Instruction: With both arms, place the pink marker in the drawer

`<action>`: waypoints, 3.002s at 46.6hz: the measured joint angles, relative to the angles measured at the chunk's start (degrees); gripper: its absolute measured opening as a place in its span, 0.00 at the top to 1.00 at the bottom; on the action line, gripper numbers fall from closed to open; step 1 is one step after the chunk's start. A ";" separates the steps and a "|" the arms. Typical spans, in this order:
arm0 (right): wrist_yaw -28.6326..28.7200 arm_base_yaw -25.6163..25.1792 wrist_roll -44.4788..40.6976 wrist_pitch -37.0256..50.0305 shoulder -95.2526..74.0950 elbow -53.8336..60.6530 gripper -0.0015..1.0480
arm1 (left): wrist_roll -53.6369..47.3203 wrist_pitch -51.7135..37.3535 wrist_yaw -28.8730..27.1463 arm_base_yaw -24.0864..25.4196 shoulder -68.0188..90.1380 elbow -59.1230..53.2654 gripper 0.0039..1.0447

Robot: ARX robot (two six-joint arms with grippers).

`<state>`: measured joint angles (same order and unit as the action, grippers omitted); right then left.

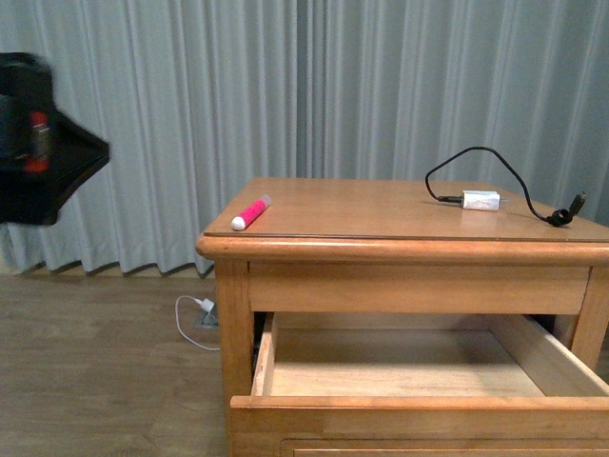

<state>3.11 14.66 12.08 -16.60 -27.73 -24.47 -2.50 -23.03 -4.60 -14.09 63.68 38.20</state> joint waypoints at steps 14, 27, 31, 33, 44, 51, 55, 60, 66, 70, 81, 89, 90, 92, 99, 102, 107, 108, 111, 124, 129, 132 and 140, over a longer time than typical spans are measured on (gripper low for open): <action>0.00 0.00 0.00 0.00 0.00 0.00 0.08 | 1.88 8.63 0.13 0.87 23.34 22.29 0.06; 0.00 0.00 0.00 0.00 -0.02 0.00 0.08 | 2.71 13.40 -1.16 -0.39 36.00 36.57 0.06; 0.00 0.00 0.00 0.00 -0.02 0.00 0.08 | 2.60 14.97 -1.38 -1.33 38.82 40.22 0.06; 0.00 0.00 0.00 0.00 0.00 0.00 0.08 | 2.78 16.09 -1.46 -1.86 40.39 42.18 0.06; 0.00 0.00 0.00 0.00 -0.02 0.00 0.08 | 2.78 21.68 -4.52 -3.96 47.87 50.51 0.06; 0.00 0.00 0.00 0.00 -0.02 0.00 0.08 | 2.80 24.15 -4.92 -4.15 50.27 53.46 0.06; 0.00 0.00 0.00 0.00 -0.02 0.00 0.08 | 2.82 24.74 -5.60 -4.15 51.10 54.62 0.06; 0.00 0.00 0.00 0.00 0.00 0.00 0.08 | 2.91 25.20 -5.55 -4.20 51.58 54.97 0.06; 0.00 0.00 0.00 0.00 -0.02 0.00 0.08 | 3.41 25.24 -5.55 -4.22 51.82 54.99 0.06; 0.00 0.00 0.00 0.00 0.00 0.00 0.08 | 3.65 25.24 -5.51 -4.26 51.89 55.01 0.06; 0.00 0.00 0.00 0.00 -0.02 0.00 0.08 | 3.39 25.81 -5.68 -4.31 52.37 55.80 0.34; 0.00 0.00 0.00 0.00 0.00 0.00 0.08 | 3.19 25.99 -5.31 -3.91 52.39 55.87 0.63; 0.00 0.00 0.00 0.00 0.00 0.00 0.08 | 3.19 25.92 -5.22 -3.85 52.35 55.84 0.67; 0.00 0.00 0.00 0.00 0.00 0.00 0.08 | 3.17 25.57 -4.79 -3.63 52.22 55.54 0.73; 0.00 0.00 0.00 0.00 0.00 0.00 0.08 | 2.03 23.32 -3.80 -3.19 50.77 53.29 0.86; 0.00 0.00 0.00 0.00 0.00 0.00 0.08 | 1.03 21.97 -2.89 -3.17 49.68 51.82 0.86; 0.00 0.00 0.00 0.00 -0.02 0.00 0.08 | -1.73 18.16 2.16 -3.23 44.68 47.19 0.86; 0.00 0.00 0.00 0.00 -0.02 0.00 0.08 | -2.10 17.44 3.58 -3.28 43.39 46.21 0.86; 0.00 0.00 0.00 0.00 -0.02 0.00 0.08 | -3.91 15.65 8.00 -3.41 39.21 43.25 0.86; 0.00 0.00 0.00 0.00 0.00 0.00 0.08 | -10.78 12.31 24.55 -4.44 24.11 30.38 0.86; 0.00 0.00 0.00 0.00 0.00 0.00 0.08 | -12.57 11.37 27.80 -4.46 22.08 25.62 0.86; 0.00 0.00 0.00 0.00 0.00 0.00 0.08 | -13.73 11.04 27.96 -4.48 22.23 23.37 0.86; 0.00 0.00 0.00 0.00 0.00 0.00 0.08 | -15.30 9.42 25.77 -5.35 26.10 21.38 0.86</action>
<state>3.11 14.66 12.08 -16.60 -27.73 -24.47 -17.80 -13.61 21.17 -19.44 89.78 59.57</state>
